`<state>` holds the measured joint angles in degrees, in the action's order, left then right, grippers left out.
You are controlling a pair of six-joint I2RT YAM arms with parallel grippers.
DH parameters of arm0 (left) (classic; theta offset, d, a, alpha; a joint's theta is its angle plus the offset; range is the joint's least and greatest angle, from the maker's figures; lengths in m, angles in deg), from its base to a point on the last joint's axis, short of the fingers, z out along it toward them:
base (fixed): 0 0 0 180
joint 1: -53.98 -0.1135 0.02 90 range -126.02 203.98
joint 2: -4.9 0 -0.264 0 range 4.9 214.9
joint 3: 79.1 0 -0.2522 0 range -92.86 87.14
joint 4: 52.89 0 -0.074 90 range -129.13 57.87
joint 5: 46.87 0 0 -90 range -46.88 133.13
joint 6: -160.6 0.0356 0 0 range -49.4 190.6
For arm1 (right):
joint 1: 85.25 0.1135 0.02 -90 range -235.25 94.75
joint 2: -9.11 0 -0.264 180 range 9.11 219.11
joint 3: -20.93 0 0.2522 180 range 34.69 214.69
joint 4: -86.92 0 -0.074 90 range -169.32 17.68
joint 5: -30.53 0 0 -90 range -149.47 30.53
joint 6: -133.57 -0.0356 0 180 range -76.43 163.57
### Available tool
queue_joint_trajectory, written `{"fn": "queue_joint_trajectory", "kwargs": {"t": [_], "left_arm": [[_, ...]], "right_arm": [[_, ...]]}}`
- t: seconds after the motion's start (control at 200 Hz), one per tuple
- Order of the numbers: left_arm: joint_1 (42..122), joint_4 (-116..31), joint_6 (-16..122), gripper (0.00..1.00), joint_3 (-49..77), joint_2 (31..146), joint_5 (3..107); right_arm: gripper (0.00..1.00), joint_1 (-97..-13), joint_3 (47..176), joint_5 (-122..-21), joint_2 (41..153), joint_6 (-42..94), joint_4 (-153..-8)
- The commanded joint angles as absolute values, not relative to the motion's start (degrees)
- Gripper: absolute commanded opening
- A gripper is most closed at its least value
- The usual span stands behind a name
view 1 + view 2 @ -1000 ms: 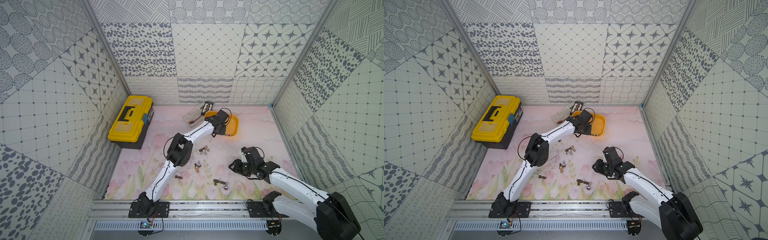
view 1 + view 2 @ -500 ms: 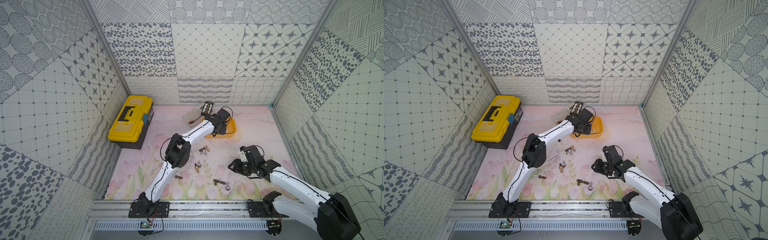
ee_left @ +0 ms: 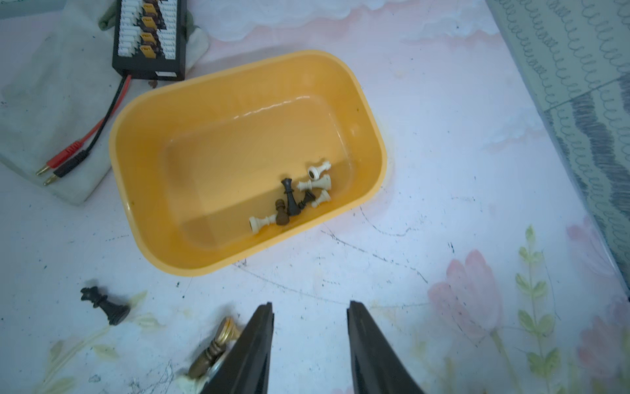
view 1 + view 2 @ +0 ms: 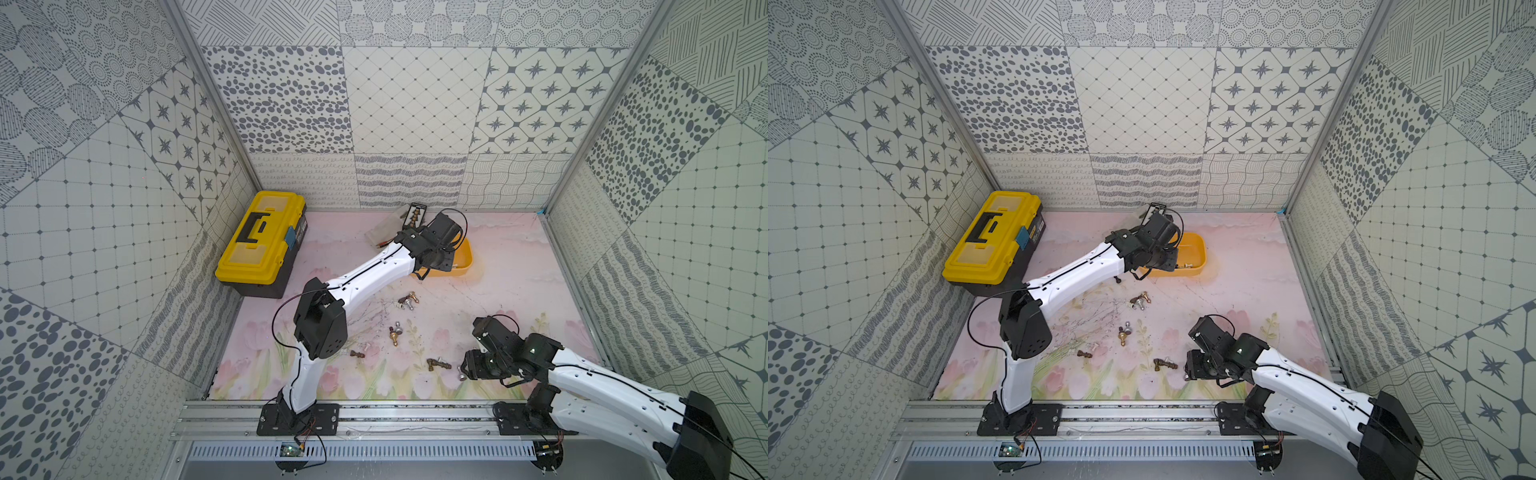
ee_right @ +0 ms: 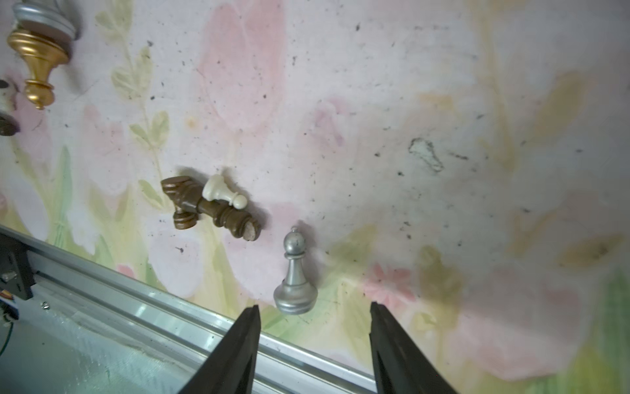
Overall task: Put the chess pieces into the storage box
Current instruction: Place the chess piece in the storage box, then pick up the chess piece at the center of the board.
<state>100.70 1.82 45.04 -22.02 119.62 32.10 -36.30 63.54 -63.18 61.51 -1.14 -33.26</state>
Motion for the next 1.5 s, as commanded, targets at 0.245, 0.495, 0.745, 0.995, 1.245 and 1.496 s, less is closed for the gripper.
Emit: {"fn": "queue_joint_trajectory", "kwargs": {"t": [0.245,0.495,0.745,0.995,1.245,1.496], "left_arm": [[103.2,-2.7,39.3,0.42,3.5,99.0,28.4],[103.3,-3.3,38.7,0.42,7.9,96.1,27.8],[103.3,-4.4,37.8,0.42,10.6,95.2,28.3],[103.3,-2.8,37.1,0.42,10.6,94.3,27.5],[103.3,-2.6,36.6,0.42,12.6,91.3,25.7],[103.3,-4.8,37.3,0.43,13.7,90.9,25.6]], "right_arm": [[0.56,-34.8,63.3,-61.8,67.7,0.2,-38.4],[0.54,-32.6,62.1,-62.1,71.0,-0.8,-40.3],[0.42,-30.2,62.1,-60.2,75.1,-2.9,-40.6],[0.29,-29.2,62.6,-60.2,74.7,-4.7,-40.6],[0.21,-29.2,61.1,-59.6,71.6,-6.7,-40.1],[0.15,-29.2,61.1,-57.7,67.3,-9.4,-40.1]]}}
